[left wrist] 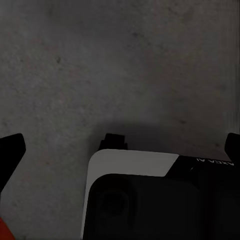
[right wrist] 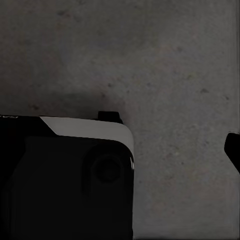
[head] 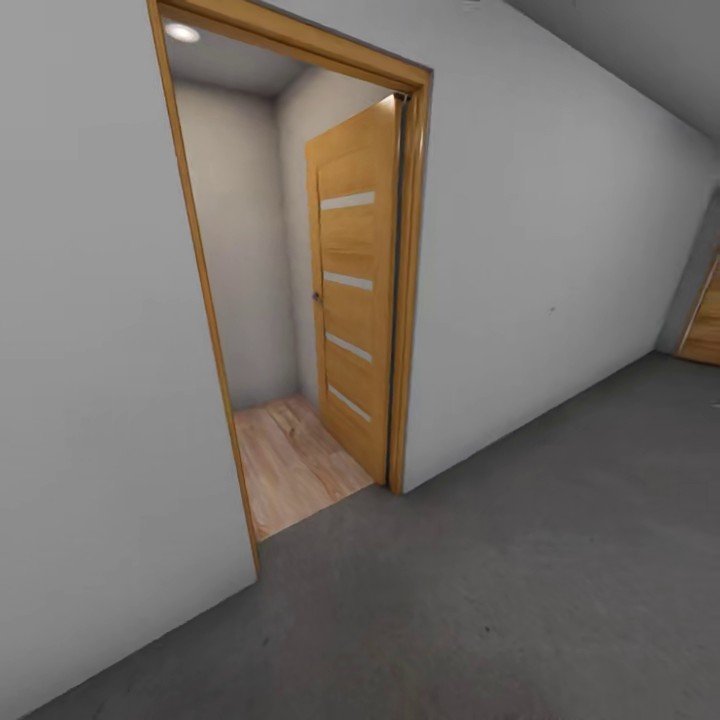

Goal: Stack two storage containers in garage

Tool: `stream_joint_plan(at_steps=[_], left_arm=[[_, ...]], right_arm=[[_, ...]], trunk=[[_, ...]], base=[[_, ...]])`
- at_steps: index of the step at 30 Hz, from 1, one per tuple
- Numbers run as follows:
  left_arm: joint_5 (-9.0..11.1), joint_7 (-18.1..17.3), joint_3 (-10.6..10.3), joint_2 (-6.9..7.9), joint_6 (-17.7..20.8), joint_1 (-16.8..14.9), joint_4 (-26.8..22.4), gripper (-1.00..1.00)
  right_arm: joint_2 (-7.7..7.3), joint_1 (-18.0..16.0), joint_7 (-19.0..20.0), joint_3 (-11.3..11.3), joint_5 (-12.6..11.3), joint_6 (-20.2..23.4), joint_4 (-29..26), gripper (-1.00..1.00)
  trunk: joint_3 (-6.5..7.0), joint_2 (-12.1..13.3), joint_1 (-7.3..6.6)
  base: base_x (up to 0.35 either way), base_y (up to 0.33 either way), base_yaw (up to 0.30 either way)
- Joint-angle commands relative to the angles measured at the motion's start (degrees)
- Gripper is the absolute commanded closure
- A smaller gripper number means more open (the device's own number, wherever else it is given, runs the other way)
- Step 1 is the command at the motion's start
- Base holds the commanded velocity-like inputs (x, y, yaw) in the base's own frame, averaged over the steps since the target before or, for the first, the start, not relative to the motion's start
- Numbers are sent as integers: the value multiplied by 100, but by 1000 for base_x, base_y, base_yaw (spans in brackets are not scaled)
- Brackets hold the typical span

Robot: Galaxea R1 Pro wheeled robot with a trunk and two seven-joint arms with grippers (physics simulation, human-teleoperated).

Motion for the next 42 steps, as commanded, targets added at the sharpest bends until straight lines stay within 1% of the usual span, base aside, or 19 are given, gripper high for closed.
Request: stream_joint_plan(at_steps=[1,15,21,33,42], left_arm=[[42,7,24,-1,-13,-2,1,-100],[42,7,24,-1,-8,-2,1,-100],[40,7,24,-1,-10,-2,1,-100],[41,7,24,-1,-9,-2,1,-100],[37,1,24,-7,-6,-1,7,-100]], right_arm=[[5,-4,-4,47,-49,-14,11,-100],[5,-4,-4,47,-54,-13,10,-100],[12,-4,-4,47,-67,-16,13,-100],[6,-4,-4,47,-75,-17,12,-100],[-3,-4,-4,34,-95,-17,11,-100]], trunk=[[-7,-5,0],[-7,-5,0],[7,-5,0],[110,-5,0],[120,-5,0]], base=[[0,0,-296],[0,0,-274],[0,0,-32],[0,0,-1],[0,0,0]])
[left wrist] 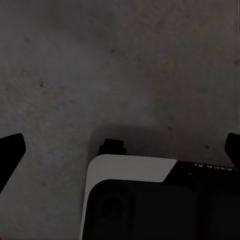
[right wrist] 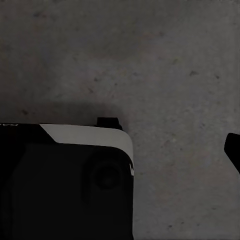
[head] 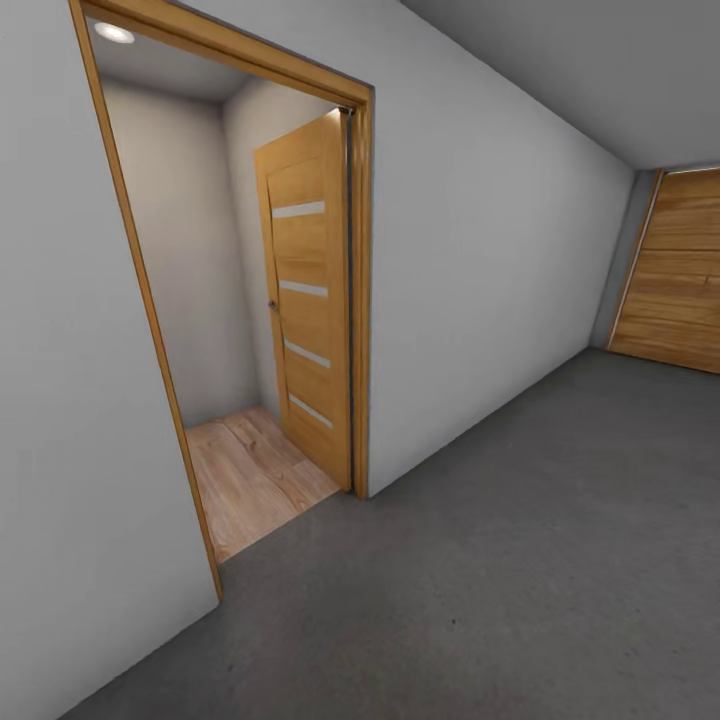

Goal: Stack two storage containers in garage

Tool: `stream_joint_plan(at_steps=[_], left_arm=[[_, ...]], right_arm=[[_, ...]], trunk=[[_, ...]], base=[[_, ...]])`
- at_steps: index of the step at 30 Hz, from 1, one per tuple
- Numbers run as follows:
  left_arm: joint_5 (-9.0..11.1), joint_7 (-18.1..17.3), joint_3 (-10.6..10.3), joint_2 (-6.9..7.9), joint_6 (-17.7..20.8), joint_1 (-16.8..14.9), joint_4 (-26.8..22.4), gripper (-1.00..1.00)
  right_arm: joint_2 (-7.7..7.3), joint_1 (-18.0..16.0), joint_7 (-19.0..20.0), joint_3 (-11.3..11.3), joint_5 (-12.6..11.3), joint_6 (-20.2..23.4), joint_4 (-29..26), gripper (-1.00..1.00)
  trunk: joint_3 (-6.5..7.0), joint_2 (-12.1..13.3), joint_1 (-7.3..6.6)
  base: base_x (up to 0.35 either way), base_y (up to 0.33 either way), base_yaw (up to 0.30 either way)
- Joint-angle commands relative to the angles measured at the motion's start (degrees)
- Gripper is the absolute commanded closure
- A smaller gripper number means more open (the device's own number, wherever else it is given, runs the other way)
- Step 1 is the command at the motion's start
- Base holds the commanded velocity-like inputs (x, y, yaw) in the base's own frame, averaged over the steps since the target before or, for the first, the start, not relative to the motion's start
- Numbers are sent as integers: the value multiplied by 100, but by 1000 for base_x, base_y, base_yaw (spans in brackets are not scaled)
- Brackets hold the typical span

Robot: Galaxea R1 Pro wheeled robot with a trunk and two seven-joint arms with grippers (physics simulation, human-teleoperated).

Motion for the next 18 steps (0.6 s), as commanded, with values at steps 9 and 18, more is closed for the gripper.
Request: stream_joint_plan(at_steps=[9,18], left_arm=[[21,-213,24,-37,-32,420,-2,-100],[6,-421,24,-32,-65,511,-2,-100]], right_arm=[[-12,-3,854,44,-14,-20,32,-100],[-132,-3,1291,43,6,-17,44,-100]], trunk=[[-7,-5,0],[-7,-5,0]], base=[[0,0,0],[0,0,0]])
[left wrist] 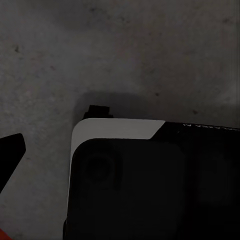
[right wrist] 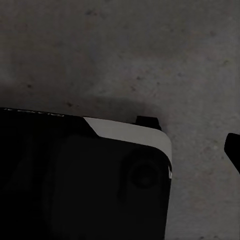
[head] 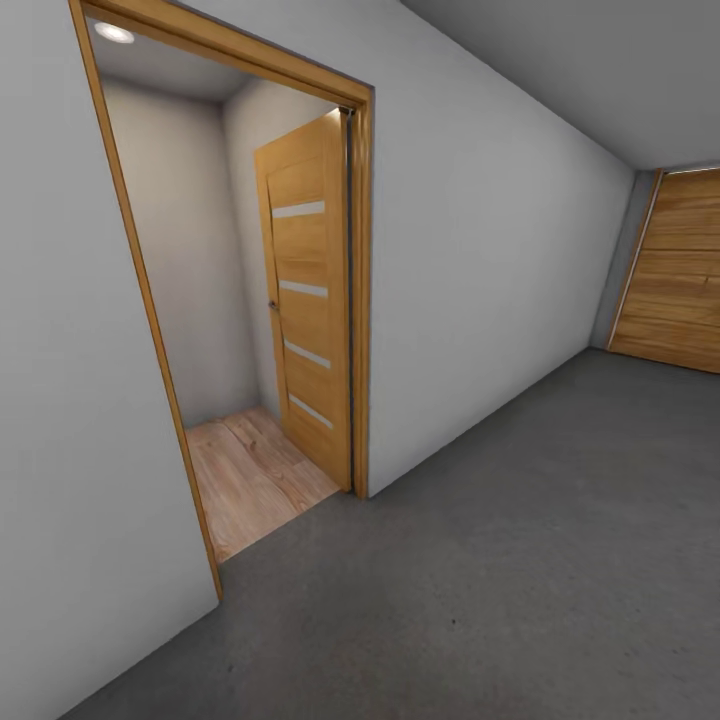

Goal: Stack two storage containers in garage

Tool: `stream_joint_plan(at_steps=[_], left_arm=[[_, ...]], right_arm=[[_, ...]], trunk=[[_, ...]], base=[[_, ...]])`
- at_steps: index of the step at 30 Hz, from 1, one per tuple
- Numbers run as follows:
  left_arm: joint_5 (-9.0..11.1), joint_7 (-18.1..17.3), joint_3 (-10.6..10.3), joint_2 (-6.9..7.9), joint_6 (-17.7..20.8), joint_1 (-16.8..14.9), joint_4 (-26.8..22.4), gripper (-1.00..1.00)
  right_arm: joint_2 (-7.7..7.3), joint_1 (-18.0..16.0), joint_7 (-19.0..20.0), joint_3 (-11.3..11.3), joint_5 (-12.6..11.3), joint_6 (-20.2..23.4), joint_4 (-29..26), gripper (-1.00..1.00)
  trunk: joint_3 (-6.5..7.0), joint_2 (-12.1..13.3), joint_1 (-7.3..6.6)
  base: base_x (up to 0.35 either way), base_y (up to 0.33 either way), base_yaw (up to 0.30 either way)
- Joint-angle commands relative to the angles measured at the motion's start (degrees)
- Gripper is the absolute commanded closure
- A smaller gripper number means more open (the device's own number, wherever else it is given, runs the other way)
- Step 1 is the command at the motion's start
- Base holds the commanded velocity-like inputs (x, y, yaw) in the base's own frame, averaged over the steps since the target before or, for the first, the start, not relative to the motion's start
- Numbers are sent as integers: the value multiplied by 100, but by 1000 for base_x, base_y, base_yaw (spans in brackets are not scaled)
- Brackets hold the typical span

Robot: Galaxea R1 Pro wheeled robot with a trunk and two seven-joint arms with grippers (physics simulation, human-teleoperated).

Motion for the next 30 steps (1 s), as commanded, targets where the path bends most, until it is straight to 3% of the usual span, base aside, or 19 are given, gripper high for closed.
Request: stream_joint_plan(at_steps=[1,16,23,30], left_arm=[[37,-9,24,1,-18,-4,6,-100],[61,-9,24,18,-27,-2,6,-100],[71,0,24,18,-400,6,6,-100],[64,-2,24,-2,-377,7,6,-100]], right_arm=[[3,-4,20,48,-49,-18,14,-100],[-43,-4,34,44,-62,-27,14,-100],[-44,-4,33,39,-68,-27,14,-100],[-44,-4,33,41,-71,-22,14,-100]], trunk=[[-7,-5,0],[-7,-5,0],[-7,-5,0],[-7,-5,0]], base=[[0,0,0],[0,0,0],[0,0,0],[158,0,0]])
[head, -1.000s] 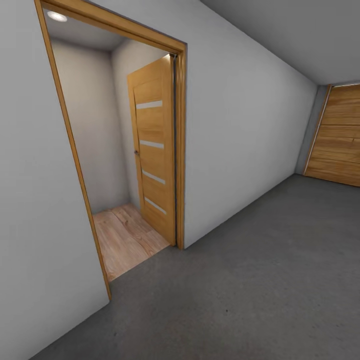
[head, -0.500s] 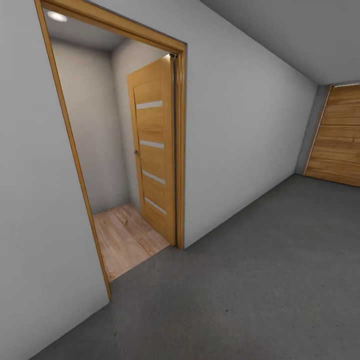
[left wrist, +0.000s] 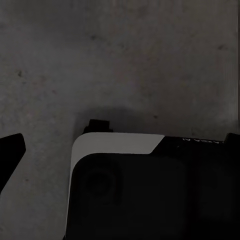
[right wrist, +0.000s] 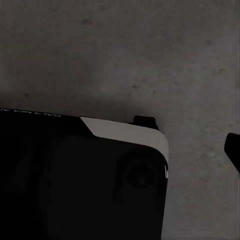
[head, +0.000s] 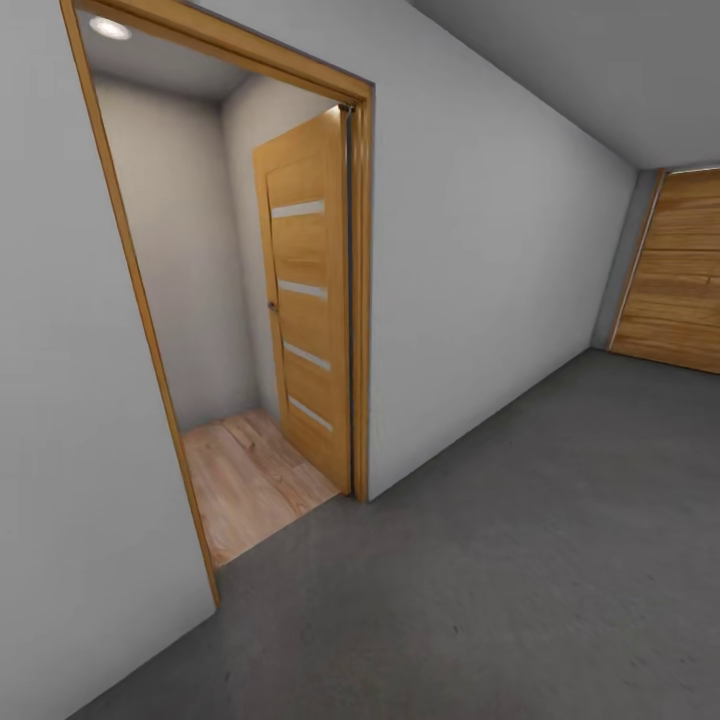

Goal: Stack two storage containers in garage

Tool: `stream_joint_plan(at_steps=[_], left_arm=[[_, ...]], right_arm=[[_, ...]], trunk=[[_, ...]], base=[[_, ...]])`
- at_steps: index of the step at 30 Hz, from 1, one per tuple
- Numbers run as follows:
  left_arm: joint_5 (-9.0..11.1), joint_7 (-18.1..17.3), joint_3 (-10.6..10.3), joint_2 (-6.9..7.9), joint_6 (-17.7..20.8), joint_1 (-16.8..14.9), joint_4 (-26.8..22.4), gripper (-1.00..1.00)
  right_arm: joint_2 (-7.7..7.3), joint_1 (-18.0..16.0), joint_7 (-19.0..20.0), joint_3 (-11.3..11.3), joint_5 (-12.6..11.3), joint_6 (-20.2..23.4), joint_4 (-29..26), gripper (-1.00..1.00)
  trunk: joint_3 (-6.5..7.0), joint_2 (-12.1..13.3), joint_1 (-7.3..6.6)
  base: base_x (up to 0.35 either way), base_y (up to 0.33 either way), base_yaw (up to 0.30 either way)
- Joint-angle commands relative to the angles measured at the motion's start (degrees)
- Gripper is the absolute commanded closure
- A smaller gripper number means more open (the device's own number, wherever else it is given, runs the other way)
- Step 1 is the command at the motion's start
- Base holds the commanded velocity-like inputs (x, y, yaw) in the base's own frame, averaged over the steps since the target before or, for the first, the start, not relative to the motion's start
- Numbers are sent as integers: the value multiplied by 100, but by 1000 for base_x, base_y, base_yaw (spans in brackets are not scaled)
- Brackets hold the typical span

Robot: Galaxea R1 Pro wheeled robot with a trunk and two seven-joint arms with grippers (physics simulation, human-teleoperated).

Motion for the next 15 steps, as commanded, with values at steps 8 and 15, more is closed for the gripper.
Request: stream_joint_plan(at_steps=[8,15], left_arm=[[38,-8,24,-1,-3,-5,6,-100],[38,-8,24,1,-2,-5,6,-100]], right_arm=[[11,-4,13,55,-52,-15,14,-100],[12,-4,13,55,-52,-14,14,-100]], trunk=[[-7,-4,3],[-7,-4,3]], base=[[318,0,0],[325,0,0]])
